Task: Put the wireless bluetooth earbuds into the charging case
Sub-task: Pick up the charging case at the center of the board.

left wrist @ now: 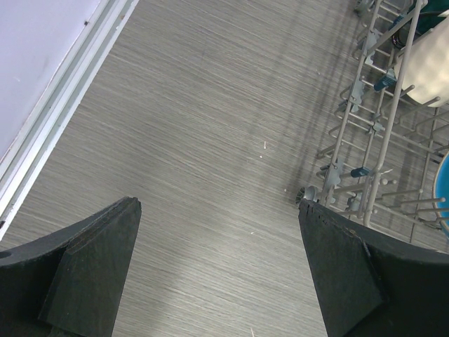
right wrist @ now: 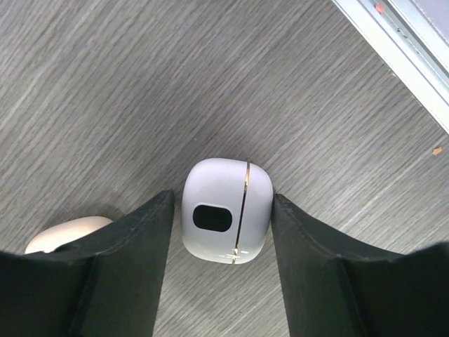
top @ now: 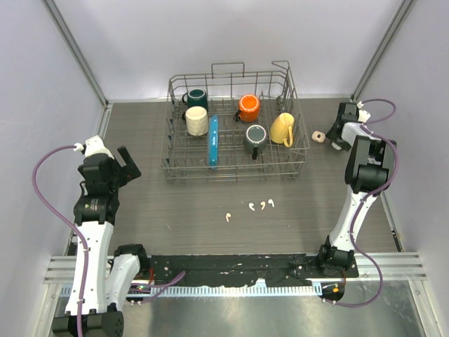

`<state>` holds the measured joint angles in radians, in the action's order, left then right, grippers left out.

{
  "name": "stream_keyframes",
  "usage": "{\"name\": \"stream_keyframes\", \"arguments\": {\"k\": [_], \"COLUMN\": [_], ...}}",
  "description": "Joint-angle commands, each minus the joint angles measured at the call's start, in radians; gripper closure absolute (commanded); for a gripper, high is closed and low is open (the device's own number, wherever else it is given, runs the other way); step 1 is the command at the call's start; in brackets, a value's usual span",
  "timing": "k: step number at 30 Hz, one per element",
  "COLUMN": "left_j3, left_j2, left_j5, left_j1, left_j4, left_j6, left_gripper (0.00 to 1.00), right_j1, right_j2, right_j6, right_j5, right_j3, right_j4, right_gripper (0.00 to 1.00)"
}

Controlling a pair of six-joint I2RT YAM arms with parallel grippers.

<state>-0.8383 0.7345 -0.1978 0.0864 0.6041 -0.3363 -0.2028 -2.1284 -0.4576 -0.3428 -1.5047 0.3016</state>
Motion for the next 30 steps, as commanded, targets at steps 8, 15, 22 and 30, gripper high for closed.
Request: {"name": "stream_keyframes", "arguments": {"k": [8,15,22,30], "left_j3": [-0.001,-0.002,0.002,0.01], "left_j2": [-0.021,-0.024,-0.038,-0.06], "left_j5": [0.009,0.018,0.031,0.08], "left_j1": [0.007,0.009,0.009,0.009], "left_j4": [-0.017,-0.018,-0.013,-0.021], "left_j6": [-0.001,0.0,0.0,-0.006], "left_gripper": [0.0,0.0,0.0,0.0], "right_j1": [0.005,0.003,0.002,0.002], "right_j2": [0.105,0.413,0.7,0.972], "right_j6": [-0.015,0.014,-0.001,0.03], "right_j5": [0.027,0.074,0.168,0.37], "right_j3": [0.131,0.285,0.368,0.339], "right_j4": [0.041,-0.028,0.002,0.022], "right_gripper": [0.72,0.88,0.89,0.99]}}
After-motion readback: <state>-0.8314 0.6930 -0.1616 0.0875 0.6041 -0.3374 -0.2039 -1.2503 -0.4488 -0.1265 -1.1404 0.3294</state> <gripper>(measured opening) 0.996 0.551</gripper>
